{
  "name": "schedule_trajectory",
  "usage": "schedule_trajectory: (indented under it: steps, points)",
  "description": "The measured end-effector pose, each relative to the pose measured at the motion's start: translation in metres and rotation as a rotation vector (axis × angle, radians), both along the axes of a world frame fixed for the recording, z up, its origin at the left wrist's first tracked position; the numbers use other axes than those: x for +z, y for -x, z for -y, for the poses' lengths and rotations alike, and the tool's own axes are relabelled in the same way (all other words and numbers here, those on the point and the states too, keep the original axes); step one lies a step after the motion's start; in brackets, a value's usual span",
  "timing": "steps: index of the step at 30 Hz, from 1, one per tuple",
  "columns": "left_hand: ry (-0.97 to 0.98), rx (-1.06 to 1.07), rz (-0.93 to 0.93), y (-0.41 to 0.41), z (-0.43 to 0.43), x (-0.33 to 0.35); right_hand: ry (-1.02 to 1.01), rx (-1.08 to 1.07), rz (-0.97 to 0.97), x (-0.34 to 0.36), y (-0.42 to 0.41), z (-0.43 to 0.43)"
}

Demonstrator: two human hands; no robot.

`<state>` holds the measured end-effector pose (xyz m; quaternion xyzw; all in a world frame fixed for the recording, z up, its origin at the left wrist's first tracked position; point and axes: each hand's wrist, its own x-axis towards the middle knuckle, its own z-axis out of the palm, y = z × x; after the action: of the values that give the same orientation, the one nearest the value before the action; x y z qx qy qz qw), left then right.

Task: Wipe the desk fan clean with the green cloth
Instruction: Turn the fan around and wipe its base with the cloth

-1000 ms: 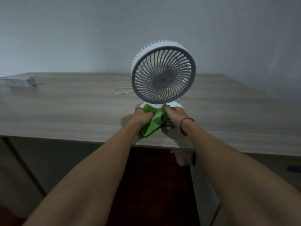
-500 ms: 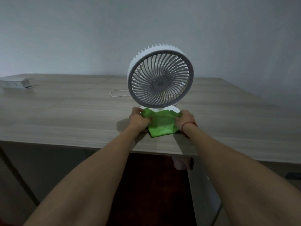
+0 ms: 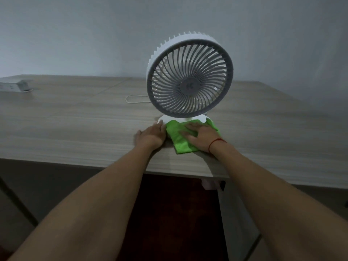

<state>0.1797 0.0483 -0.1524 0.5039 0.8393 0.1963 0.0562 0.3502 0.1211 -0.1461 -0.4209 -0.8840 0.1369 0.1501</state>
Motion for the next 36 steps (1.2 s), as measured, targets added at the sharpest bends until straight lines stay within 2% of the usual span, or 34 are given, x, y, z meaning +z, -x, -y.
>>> schedule_trajectory:
  steps: [3, 10, 18, 23, 26, 28, 32, 36]
  points:
    - [0.004, 0.002, -0.034, -0.004, 0.002, 0.000, 0.017, -0.045, -0.078, -0.002, -0.008, -0.012]
    - [0.038, 0.024, -0.016, 0.000, 0.001, 0.001, 0.116, -0.215, 0.000, 0.006, 0.007, -0.048]
    - [0.028, 0.020, -0.033, -0.005, 0.008, 0.007, -0.012, -0.103, 0.098, 0.005, 0.024, -0.013]
    - [0.032, 0.024, -0.015, -0.006, 0.011, 0.008, -0.045, 0.038, -0.035, -0.001, 0.022, 0.022]
    - [0.044, 0.029, -0.008, -0.007, 0.012, 0.009, -0.081, 0.048, -0.038, 0.000, 0.010, 0.023]
    - [0.038, 0.020, -0.011, -0.009, 0.012, 0.009, -0.028, -0.042, -0.074, -0.001, -0.001, 0.013]
    - [0.052, 0.013, -0.005, -0.005, 0.007, 0.004, 0.055, -0.364, -0.155, -0.009, -0.005, -0.009]
    - [0.048, 0.004, 0.024, -0.001, 0.004, 0.002, -0.010, -0.410, -0.111, -0.013, 0.022, 0.002]
